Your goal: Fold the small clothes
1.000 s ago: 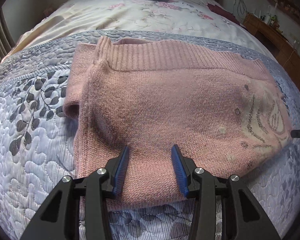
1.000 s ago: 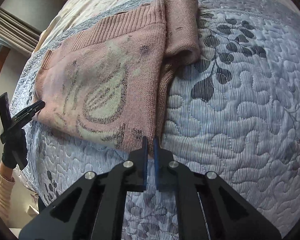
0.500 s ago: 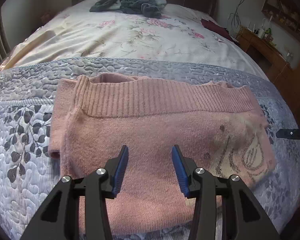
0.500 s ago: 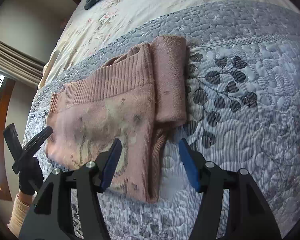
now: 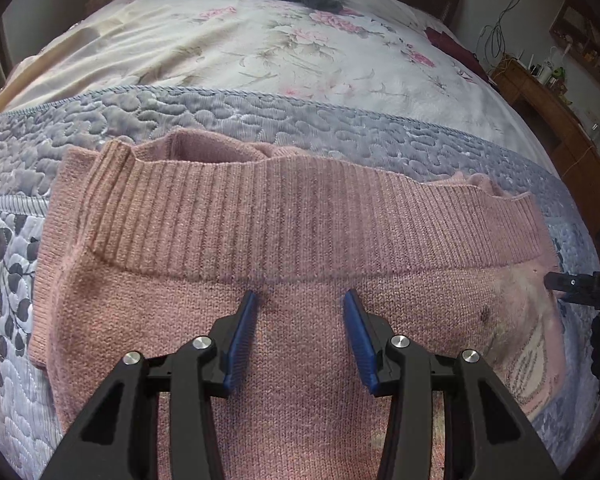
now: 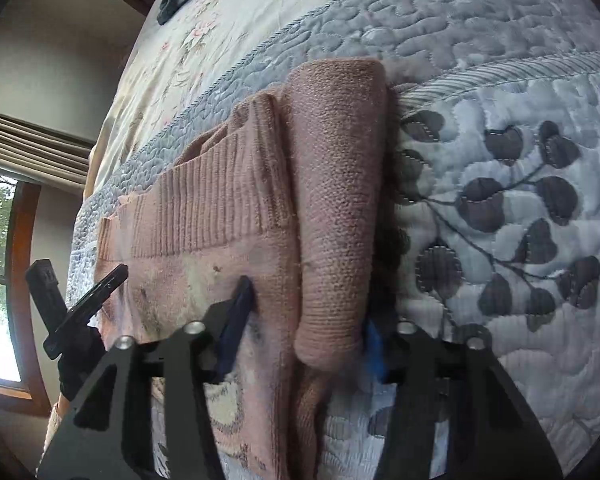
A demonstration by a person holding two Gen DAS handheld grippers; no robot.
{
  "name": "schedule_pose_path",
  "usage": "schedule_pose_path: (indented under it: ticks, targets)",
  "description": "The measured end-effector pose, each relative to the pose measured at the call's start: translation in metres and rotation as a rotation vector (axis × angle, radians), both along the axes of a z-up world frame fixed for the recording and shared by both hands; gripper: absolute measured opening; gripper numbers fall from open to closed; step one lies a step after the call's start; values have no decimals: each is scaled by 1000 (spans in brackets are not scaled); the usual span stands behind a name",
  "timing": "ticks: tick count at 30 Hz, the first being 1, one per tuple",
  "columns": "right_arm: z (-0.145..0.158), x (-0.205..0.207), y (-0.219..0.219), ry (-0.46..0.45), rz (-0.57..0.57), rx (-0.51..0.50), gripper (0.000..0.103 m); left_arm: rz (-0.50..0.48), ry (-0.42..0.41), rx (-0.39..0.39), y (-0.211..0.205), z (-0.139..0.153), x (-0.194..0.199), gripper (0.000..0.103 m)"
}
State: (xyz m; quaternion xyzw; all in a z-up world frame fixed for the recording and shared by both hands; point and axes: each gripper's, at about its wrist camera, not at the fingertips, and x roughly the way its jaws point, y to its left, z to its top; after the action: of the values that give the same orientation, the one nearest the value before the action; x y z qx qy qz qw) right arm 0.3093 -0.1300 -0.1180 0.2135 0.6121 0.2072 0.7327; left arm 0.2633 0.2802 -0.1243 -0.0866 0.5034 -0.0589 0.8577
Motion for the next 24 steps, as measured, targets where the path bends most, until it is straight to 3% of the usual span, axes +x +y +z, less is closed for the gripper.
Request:
schedule_pose_path:
  ticks: [3, 7, 19, 24]
  targets:
    - [5, 3, 6, -22, 5, 0, 22, 3, 4, -26, 5, -2, 0, 45]
    - [6, -2, -5, -9, -29, 24, 16, -11, 0, -20, 4, -2, -1, 45]
    - [-7, -7, -14, 21, -73, 30, 16, -5, 3, -4, 2, -6, 4, 47]
    - [10, -8, -6, 17, -87, 24, 15, -7, 5, 10, 0, 4, 0, 45]
